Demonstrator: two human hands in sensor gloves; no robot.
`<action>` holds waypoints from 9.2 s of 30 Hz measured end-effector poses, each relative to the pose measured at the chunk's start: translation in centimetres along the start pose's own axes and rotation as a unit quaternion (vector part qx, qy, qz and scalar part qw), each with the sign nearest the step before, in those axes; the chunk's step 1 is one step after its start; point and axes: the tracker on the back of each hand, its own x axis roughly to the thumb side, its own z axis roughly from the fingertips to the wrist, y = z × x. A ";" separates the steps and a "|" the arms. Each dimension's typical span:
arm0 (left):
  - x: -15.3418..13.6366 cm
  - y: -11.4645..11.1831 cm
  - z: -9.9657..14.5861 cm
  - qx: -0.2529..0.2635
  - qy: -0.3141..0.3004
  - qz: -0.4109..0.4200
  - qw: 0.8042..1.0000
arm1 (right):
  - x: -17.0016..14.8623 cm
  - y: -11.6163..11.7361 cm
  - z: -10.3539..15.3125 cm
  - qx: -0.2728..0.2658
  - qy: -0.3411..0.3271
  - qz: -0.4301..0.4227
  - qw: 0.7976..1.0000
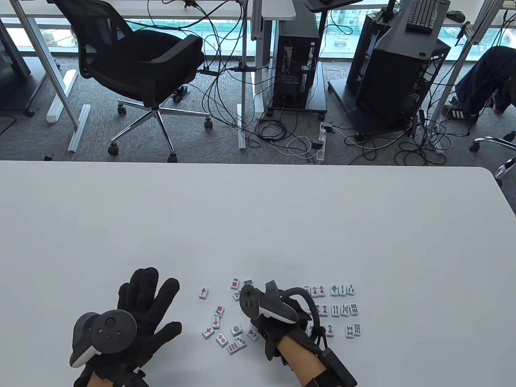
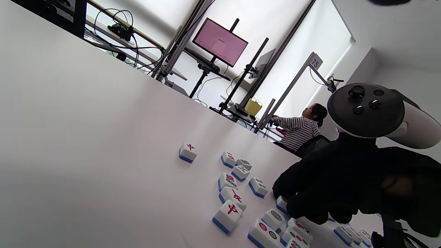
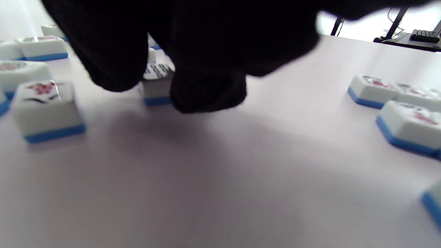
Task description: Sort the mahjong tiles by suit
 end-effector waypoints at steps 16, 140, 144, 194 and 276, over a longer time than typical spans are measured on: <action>0.0 0.0 0.0 -0.001 0.003 -0.001 1.000 | -1.4 -0.1 0.3 0.008 0.038 -0.031 0.999; -0.5 -0.3 -0.2 -0.007 0.018 0.001 1.000 | 1.4 1.1 2.1 -0.042 -0.052 -0.026 0.997; -0.5 -0.3 -0.2 -0.008 0.017 0.002 1.000 | 1.0 1.1 2.5 -0.059 -0.058 0.005 0.997; -0.6 -0.5 -0.3 -0.015 0.023 -0.007 1.000 | -10.6 4.6 8.0 -0.082 -0.031 0.061 0.994; 11.7 -13.4 -11.6 -0.163 -0.263 -0.469 0.828 | -15.3 -0.3 11.4 -0.292 -0.033 -0.269 0.917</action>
